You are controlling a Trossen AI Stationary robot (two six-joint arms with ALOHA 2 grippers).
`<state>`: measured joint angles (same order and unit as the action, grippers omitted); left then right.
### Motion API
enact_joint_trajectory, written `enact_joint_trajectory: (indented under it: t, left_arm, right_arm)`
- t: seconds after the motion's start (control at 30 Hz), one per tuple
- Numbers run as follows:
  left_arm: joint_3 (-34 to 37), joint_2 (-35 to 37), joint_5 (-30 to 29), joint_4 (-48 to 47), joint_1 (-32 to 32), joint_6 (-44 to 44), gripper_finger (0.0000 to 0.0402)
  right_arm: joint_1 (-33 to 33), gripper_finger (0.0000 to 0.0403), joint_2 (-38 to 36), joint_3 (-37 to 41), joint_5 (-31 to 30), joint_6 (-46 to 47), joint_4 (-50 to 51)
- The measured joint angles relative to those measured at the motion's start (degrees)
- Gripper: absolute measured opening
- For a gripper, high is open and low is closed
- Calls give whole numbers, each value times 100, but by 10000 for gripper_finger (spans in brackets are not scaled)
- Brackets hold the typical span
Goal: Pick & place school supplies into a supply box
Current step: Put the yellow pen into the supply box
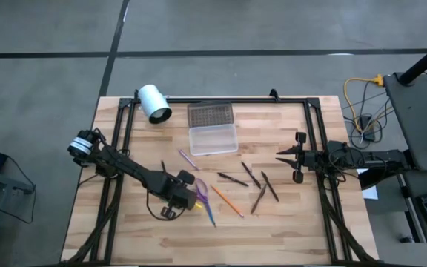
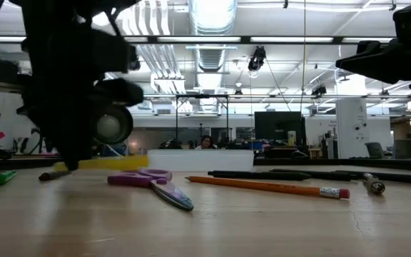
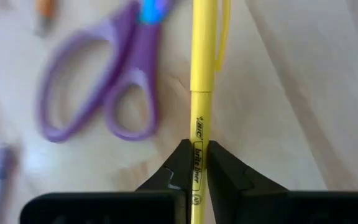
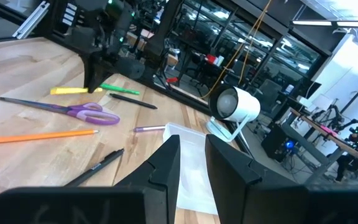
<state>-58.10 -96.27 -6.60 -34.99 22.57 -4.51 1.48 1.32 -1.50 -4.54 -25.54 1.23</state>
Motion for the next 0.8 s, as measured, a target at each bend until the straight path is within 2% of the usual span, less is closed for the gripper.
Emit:
enact_joint_trajectory:
  t: [0.17, 0.47, 0.8]
  left_arm:
    - [-120, 11, -645, 3, 59, -1, 13]
    - [-226, 20, -2599, 14, 60, 12, 14]
    - [-196, 20, -4682, 504, 27, -94, 14]
  right_arm:
    - [-1, 68, 2, 0, -1, 2, 0]
    - [-1, 68, 2, 0, -1, 2, 0]
    - [-1, 68, 0, 0, -1, 0, 0]
